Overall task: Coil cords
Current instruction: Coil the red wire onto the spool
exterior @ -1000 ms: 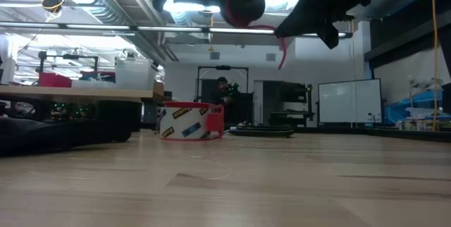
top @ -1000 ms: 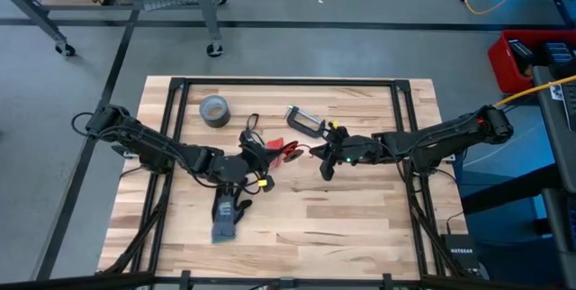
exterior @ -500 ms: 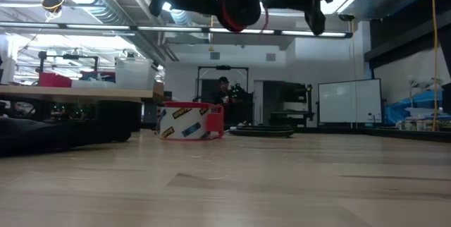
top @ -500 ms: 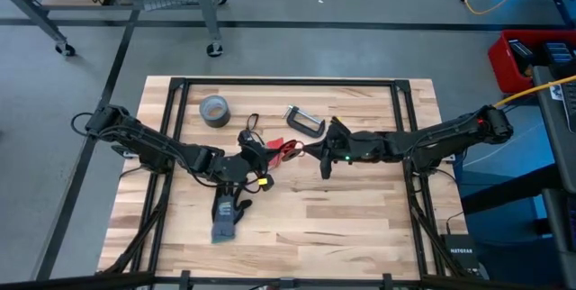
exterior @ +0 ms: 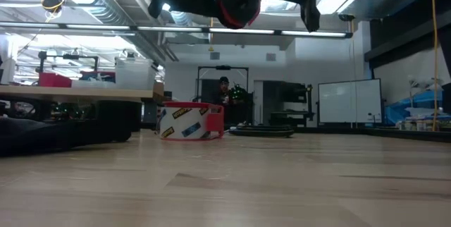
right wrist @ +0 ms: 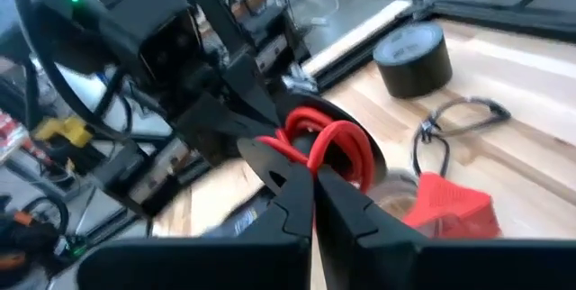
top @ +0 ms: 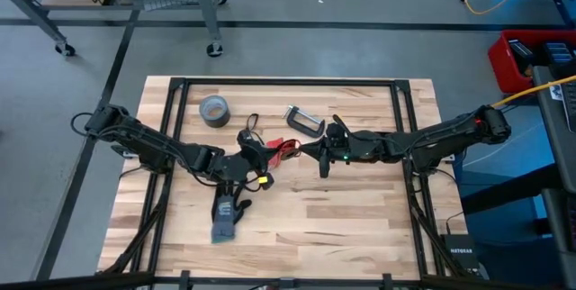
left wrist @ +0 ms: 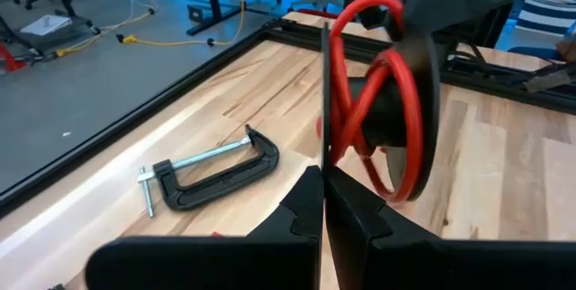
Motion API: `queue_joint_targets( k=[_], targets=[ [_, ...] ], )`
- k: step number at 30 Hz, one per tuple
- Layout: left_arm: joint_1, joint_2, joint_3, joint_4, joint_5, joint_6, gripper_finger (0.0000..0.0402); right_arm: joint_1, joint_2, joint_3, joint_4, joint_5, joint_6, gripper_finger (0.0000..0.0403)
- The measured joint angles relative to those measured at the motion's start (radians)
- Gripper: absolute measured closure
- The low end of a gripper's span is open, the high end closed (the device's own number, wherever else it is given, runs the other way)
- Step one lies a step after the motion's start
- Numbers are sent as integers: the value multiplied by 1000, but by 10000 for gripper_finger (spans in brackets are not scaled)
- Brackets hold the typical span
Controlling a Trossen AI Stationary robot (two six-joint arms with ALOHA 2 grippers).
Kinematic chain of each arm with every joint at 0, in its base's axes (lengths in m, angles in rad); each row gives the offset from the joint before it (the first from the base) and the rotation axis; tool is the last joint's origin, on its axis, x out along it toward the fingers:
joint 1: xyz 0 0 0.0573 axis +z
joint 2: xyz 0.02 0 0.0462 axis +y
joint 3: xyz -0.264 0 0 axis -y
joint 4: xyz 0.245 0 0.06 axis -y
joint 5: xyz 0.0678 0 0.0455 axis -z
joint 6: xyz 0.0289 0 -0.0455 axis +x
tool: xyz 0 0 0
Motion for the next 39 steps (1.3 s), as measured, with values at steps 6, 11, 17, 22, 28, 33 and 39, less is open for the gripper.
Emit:
queue_joint_targets(
  k=[6,11,17,22,28,33,39],
  targets=[
    [21,0,-2,-7,3,-3,401,0,40,0,59,0,23,398],
    [34,0,-2,-7,4,-20,401,1,71,0,80,-10,25,398],
    [33,1,-2,-7,12,-22,401,2,82,0,83,-1,22,398],
    [29,1,-2,-60,30,-71,401,1,83,0,77,16,-2,398],
    [4,1,-1,-107,39,-129,401,-1,84,0,64,22,-8,398],
    [-6,1,0,-111,35,-138,401,0,84,0,61,25,-8,398],
    [-6,1,0,-112,31,-155,401,0,84,0,60,25,-9,398]
  ],
)
